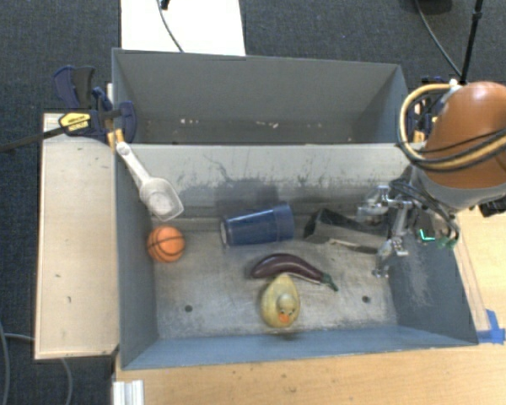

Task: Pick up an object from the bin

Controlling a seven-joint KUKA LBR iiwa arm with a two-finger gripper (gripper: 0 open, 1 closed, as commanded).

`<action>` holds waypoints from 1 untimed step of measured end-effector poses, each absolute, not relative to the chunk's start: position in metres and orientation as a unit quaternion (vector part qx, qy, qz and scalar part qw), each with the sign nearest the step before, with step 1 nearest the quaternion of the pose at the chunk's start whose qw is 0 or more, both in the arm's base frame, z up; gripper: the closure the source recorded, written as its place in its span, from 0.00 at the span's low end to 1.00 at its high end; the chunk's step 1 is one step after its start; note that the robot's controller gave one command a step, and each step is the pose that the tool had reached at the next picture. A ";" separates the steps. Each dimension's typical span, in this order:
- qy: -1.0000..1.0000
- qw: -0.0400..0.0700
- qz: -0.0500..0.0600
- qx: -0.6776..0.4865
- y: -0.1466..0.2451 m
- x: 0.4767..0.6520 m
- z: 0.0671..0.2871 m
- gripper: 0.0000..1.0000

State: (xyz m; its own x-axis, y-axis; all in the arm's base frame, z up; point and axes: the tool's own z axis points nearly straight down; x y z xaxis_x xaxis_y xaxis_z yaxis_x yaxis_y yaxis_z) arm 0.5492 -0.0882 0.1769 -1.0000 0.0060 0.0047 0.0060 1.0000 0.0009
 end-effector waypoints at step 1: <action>-1.000 -0.002 0.000 -0.002 -0.088 0.551 0.181 0.00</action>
Offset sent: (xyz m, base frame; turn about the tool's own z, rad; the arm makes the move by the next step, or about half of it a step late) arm 0.0215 0.0846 -0.1069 0.1459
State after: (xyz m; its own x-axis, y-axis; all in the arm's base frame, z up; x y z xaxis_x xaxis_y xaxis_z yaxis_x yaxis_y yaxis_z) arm 0.5510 -0.0879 0.1813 -1.0000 0.0034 -0.0033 0.0034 1.0000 -0.0002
